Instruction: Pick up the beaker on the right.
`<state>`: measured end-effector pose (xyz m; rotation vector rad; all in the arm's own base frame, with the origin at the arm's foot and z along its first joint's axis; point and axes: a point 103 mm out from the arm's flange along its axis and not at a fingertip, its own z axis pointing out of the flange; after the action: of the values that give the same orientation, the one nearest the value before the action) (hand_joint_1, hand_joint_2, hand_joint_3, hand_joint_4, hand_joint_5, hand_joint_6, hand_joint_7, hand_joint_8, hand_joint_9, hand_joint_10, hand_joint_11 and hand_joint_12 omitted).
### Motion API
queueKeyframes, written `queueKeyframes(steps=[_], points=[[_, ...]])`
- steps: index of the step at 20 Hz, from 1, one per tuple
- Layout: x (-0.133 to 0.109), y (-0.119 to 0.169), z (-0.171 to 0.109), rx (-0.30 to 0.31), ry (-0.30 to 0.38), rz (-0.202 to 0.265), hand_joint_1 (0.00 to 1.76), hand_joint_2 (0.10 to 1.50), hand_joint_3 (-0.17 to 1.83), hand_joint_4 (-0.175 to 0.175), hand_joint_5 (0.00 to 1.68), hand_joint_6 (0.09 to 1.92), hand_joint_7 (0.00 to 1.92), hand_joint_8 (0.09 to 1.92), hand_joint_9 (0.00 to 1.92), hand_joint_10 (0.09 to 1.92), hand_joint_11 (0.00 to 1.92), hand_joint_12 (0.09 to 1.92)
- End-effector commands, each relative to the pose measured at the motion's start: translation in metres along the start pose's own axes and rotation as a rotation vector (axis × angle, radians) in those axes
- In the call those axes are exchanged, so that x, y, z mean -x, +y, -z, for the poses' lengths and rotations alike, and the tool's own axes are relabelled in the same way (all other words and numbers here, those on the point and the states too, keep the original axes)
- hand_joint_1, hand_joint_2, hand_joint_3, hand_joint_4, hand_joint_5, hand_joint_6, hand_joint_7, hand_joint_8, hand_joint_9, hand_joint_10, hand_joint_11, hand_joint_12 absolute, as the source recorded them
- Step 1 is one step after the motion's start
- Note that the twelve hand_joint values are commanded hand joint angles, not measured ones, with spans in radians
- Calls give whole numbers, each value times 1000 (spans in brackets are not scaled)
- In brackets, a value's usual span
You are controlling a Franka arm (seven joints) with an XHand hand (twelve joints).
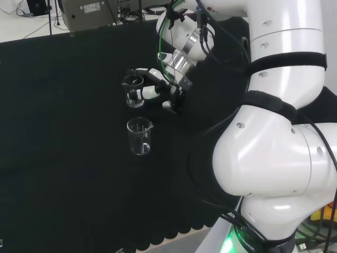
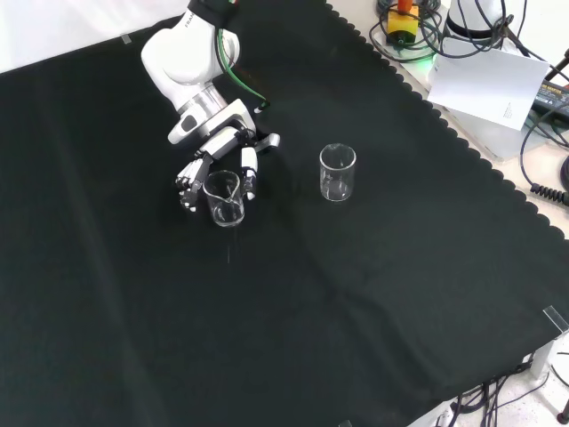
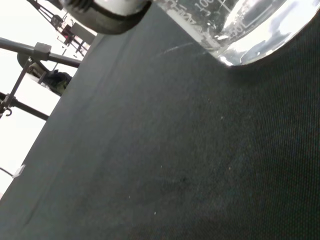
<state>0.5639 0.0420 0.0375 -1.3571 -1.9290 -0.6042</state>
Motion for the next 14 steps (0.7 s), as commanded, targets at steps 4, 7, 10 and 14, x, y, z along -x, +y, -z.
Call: queueKeyframes(steps=[4, 7, 10, 14], points=[[-1, 3, 4, 17, 6, -2, 1024, 912, -175, -34, 382, 1188, 389, 927, 631, 630, 170, 1337], [-1, 6, 2, -6, 22, 6, 1026, 911, -175, -40, 282, 1219, 342, 1027, 613, 698, 168, 1342], [1, 7, -1, -36, 40, 3, 1017, 907, -175, -40, 213, 1083, 245, 1016, 536, 743, 145, 1351], [4, 7, -3, -49, 45, -6, 984, 900, -175, -41, 203, 826, 152, 892, 437, 730, 124, 1360]])
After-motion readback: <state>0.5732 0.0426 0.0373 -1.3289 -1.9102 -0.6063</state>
